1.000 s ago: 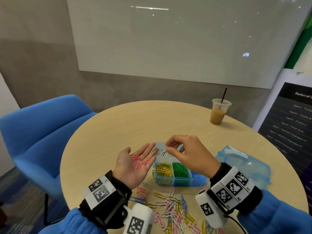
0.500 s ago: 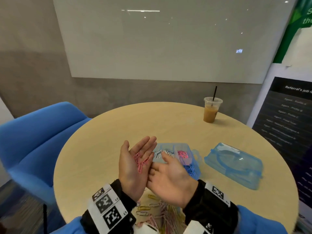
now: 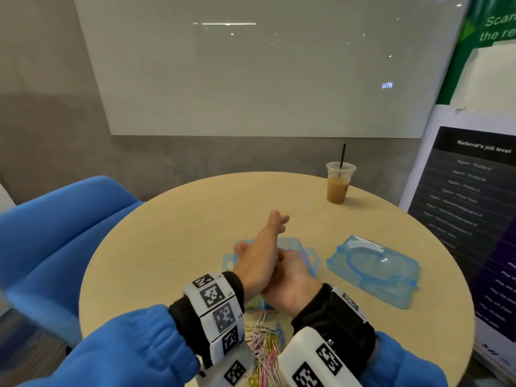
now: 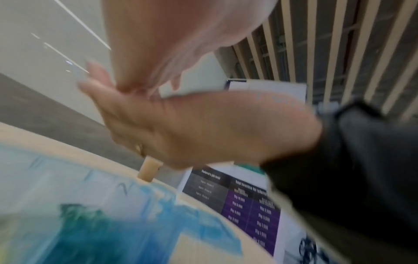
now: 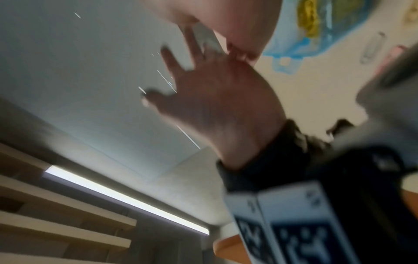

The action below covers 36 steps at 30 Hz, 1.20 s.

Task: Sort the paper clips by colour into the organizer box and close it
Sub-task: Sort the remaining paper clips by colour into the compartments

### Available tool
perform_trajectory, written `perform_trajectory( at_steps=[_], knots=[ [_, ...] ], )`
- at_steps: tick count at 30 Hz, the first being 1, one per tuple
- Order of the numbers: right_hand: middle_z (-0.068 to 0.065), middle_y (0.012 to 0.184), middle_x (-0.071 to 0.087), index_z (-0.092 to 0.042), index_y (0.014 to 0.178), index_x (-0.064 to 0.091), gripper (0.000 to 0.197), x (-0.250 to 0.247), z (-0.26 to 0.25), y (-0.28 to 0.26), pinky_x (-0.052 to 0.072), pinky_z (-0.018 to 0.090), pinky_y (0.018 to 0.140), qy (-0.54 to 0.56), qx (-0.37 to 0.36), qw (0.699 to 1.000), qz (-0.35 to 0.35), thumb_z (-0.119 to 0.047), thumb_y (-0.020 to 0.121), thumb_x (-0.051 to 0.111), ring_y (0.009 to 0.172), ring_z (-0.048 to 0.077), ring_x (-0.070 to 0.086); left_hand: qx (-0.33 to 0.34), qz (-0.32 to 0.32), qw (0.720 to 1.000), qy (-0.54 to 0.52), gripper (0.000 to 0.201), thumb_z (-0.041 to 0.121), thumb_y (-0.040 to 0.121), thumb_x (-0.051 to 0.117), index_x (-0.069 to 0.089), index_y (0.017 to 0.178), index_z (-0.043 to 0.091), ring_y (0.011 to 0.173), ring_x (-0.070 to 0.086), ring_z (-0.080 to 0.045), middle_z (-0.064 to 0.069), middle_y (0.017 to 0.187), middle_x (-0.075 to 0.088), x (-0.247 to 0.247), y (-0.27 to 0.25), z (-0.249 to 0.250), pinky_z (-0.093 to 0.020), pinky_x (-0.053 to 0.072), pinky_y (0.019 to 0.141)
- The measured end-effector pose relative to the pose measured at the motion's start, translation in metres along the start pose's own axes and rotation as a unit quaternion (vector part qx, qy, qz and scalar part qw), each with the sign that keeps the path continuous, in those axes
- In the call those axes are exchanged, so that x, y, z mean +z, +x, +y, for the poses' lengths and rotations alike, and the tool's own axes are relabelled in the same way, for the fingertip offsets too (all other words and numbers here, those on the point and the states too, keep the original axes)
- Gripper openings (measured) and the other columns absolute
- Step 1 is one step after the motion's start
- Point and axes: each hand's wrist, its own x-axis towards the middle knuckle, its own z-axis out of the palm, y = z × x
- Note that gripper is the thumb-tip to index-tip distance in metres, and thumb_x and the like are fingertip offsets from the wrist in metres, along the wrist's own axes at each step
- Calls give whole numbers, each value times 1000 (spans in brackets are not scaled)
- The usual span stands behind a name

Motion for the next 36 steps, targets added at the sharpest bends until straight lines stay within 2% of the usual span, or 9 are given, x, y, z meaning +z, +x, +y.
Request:
perform_trajectory(
  at_steps=[4, 6, 8, 14, 21, 25, 31, 33, 36],
  knots=[
    [25, 107, 64, 7, 138, 43, 59, -18, -31, 19, 43, 35, 104, 103, -14, 994, 15, -39, 106, 22, 105, 32, 60, 51, -29, 998, -16, 70, 72, 84, 11, 29, 147, 47, 144, 21, -9, 14, 152, 36, -7, 16, 18, -41, 10, 116],
    [27, 124, 59, 9, 139, 37, 62, -24, -49, 21, 38, 37, 110, 99, -50, 994, 22, -42, 106, 23, 121, 33, 56, 63, -21, 997, -27, 67, 72, 88, 9, 29, 146, 47, 145, 20, -9, 13, 151, 39, -13, 24, 19, -44, 7, 118],
    [28, 148, 35, 10, 146, 21, 73, -26, -62, 15, 20, 36, 120, 110, -74, 991, 28, -49, 103, 29, 145, 29, 27, 51, -22, 998, -26, 68, 72, 88, 9, 32, 146, 45, 147, 19, -13, 8, 150, 43, -18, 27, 16, -49, 5, 120],
    [19, 160, -5, -3, 152, -9, 105, -22, -73, 19, 6, 40, 121, 36, -90, 993, 66, -73, 87, 35, 150, 29, 3, 4, -26, 1000, 11, 72, 74, 84, 12, 38, 143, 42, 146, 23, -20, 3, 147, 46, -33, 19, 3, -46, 13, 116],
    [23, 159, 3, 5, 150, 3, 90, -24, -87, 12, 6, 39, 122, -111, -91, 989, 36, -59, 95, 34, 149, 32, 6, -6, -84, 985, 153, 46, 50, 101, 28, 61, 125, 28, 124, 51, -7, 13, 130, 60, -44, 11, -5, -31, 34, 107],
    [19, 156, 27, 0, 143, 37, 63, -27, -98, 15, 10, 40, 122, -253, -100, 962, 31, -43, 98, 44, 148, 32, 16, 56, -117, 914, 384, 32, 26, 104, 40, 63, 126, 21, 118, 52, -9, 6, 131, 58, -41, 27, -15, -24, 40, 98],
    [9, 121, 61, -12, 109, 66, 32, -28, -102, 2, 43, 36, 96, -466, -118, 877, 12, -35, 100, 46, 116, 25, 56, 111, -235, 750, 608, 44, 30, 103, 38, 42, 146, 19, 139, 32, -22, 0, 152, 40, -17, 54, -29, -39, 27, 115],
    [8, 110, 64, -10, 105, 68, 30, -28, -103, -6, 47, 29, 82, -579, -137, 804, 10, -33, 99, 49, 101, 21, 63, 111, -258, 731, 622, 43, 33, 103, 39, 46, 143, 19, 137, 38, -24, -3, 149, 44, -12, 58, -32, -41, 32, 112],
    [5, 96, 70, -10, 99, 69, 23, -33, -101, -22, 46, 15, 64, -752, -193, 630, -20, -27, 97, 55, 82, 16, 66, 109, -258, 716, 639, 39, 36, 102, 40, 53, 136, 22, 126, 51, -28, -4, 140, 55, -12, 58, -36, -43, 41, 104]
  ],
)
